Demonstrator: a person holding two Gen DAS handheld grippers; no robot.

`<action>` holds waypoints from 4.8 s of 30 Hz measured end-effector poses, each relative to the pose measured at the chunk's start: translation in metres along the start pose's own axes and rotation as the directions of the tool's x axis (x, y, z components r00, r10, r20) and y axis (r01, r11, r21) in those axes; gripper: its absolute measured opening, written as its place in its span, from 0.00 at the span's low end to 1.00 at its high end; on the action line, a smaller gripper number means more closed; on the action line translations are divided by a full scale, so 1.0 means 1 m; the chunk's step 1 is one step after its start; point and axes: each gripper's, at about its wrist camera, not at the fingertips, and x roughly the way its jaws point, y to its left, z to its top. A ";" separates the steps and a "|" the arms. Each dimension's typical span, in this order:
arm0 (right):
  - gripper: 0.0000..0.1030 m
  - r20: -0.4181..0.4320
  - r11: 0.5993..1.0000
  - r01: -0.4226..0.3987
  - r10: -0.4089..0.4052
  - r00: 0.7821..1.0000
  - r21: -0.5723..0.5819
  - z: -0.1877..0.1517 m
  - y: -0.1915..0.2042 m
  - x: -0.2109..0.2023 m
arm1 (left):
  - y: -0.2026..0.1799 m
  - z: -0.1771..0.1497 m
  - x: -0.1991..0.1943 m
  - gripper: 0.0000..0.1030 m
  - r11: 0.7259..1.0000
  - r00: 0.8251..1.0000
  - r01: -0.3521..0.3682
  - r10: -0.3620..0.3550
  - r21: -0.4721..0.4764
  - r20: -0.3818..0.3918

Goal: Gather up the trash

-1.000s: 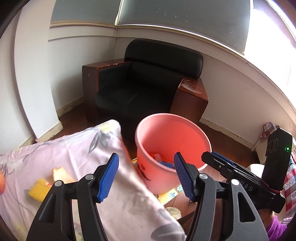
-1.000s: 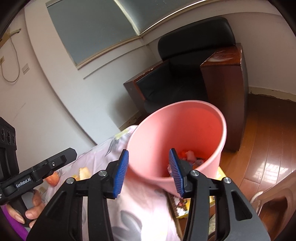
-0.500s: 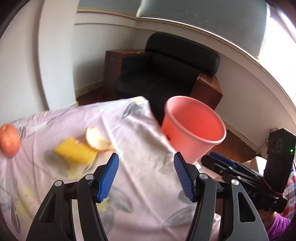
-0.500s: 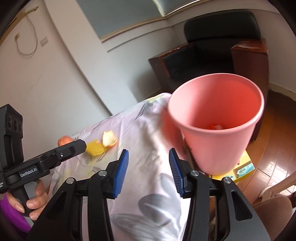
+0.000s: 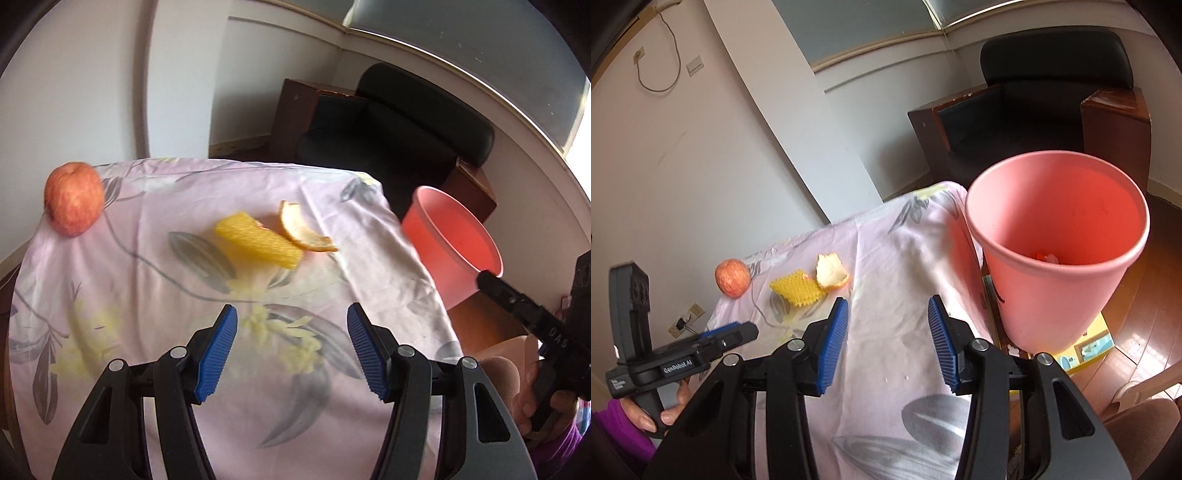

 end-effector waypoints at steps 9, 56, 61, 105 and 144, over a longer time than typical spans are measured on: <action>0.45 0.029 1.000 -0.004 0.003 1.000 0.000 0.021 -0.002 0.008 | 0.031 -0.001 0.010 0.59 0.996 0.999 -0.051 0.051 -0.079 0.001; 0.12 -0.292 0.880 -0.083 -0.065 0.954 -0.468 0.010 0.090 0.164 | 0.106 0.050 0.046 0.08 0.907 0.993 0.109 -0.113 -0.406 0.014; 0.05 -0.261 0.911 -0.102 -0.007 0.965 -0.400 0.015 0.087 0.145 | 0.102 0.049 0.038 0.08 0.914 0.994 0.109 -0.109 -0.390 0.022; 0.01 -0.144 0.987 -0.141 0.128 0.981 -0.082 0.001 0.031 0.040 | 0.026 0.038 0.007 0.08 0.974 0.996 0.082 -0.087 -0.211 -0.011; 0.05 -0.314 0.959 -0.181 0.106 0.943 -0.219 -0.003 0.080 0.120 | 0.047 0.028 0.004 0.08 0.958 0.990 0.136 -0.142 -0.252 -0.006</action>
